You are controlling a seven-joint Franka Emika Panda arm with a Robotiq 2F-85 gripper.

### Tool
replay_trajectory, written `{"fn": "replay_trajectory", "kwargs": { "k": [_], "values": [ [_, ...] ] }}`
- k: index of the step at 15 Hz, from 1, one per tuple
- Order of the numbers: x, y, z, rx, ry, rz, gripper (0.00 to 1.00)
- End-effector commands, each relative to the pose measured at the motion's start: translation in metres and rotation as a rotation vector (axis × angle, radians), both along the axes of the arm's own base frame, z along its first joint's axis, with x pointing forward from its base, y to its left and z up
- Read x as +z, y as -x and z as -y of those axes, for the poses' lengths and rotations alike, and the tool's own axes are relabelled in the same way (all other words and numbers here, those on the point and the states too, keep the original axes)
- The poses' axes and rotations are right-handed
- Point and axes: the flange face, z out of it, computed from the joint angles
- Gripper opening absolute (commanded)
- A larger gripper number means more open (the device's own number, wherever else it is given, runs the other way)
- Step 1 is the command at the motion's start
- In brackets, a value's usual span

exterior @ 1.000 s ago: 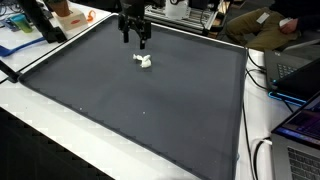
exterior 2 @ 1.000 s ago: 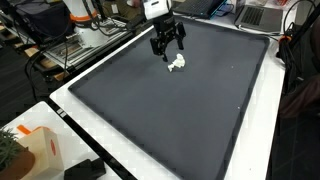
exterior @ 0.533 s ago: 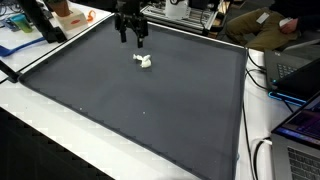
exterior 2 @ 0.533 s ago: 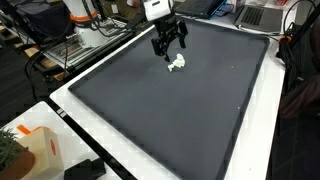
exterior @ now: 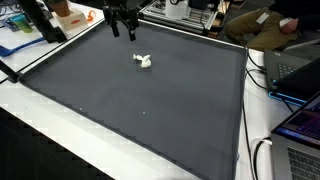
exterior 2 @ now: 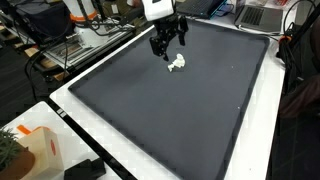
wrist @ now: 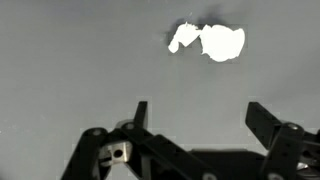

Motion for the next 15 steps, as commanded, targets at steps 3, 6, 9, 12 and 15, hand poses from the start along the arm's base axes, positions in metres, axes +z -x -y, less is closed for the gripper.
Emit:
{"fn": "replay_trajectory", "kwargs": {
  "k": [3, 6, 9, 12, 15],
  "values": [
    [0.000, -0.001, -0.004, 0.006, 0.003, -0.002, 1.00],
    [-0.001, -0.007, -0.004, -0.038, -0.009, -0.027, 1.00],
    [0.005, -0.013, -0.002, -0.100, 0.003, -0.007, 1.00],
    [0.009, -0.021, -0.001, -0.136, 0.037, 0.005, 1.00],
    [0.011, -0.030, 0.001, -0.128, 0.046, -0.029, 1.00]
  ]
}}
